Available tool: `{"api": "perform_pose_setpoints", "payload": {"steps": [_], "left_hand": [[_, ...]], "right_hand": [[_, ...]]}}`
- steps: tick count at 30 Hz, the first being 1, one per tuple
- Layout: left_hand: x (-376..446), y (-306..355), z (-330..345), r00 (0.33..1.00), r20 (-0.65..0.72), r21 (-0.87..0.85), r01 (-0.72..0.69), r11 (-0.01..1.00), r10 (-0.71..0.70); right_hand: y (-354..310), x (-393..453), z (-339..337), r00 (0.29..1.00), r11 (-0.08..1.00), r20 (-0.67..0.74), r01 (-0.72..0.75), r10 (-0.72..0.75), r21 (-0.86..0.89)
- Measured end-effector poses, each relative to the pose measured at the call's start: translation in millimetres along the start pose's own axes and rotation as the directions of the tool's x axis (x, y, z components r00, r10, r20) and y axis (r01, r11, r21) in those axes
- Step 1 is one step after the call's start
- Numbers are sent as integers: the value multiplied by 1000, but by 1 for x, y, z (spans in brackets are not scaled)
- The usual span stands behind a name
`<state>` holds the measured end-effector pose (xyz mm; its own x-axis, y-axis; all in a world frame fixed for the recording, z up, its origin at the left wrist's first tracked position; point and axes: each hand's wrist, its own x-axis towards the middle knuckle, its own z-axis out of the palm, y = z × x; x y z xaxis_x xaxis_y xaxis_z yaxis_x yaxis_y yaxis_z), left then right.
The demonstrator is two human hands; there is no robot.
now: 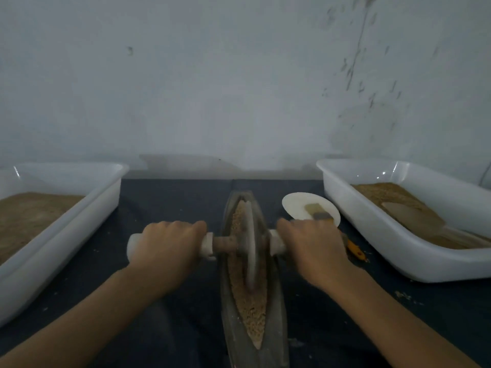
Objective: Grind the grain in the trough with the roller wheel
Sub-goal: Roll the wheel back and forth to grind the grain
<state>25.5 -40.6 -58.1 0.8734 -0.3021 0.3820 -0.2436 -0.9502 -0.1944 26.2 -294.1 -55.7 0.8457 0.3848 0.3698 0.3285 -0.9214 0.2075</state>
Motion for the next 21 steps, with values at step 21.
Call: {"api": "perform_pose_setpoints", "payload": {"steps": [21], "left_hand": [[34, 8, 7, 992, -118, 120, 49, 992, -35]], "right_hand": [[13, 31, 34, 989, 994, -108, -104, 101, -16]]}}
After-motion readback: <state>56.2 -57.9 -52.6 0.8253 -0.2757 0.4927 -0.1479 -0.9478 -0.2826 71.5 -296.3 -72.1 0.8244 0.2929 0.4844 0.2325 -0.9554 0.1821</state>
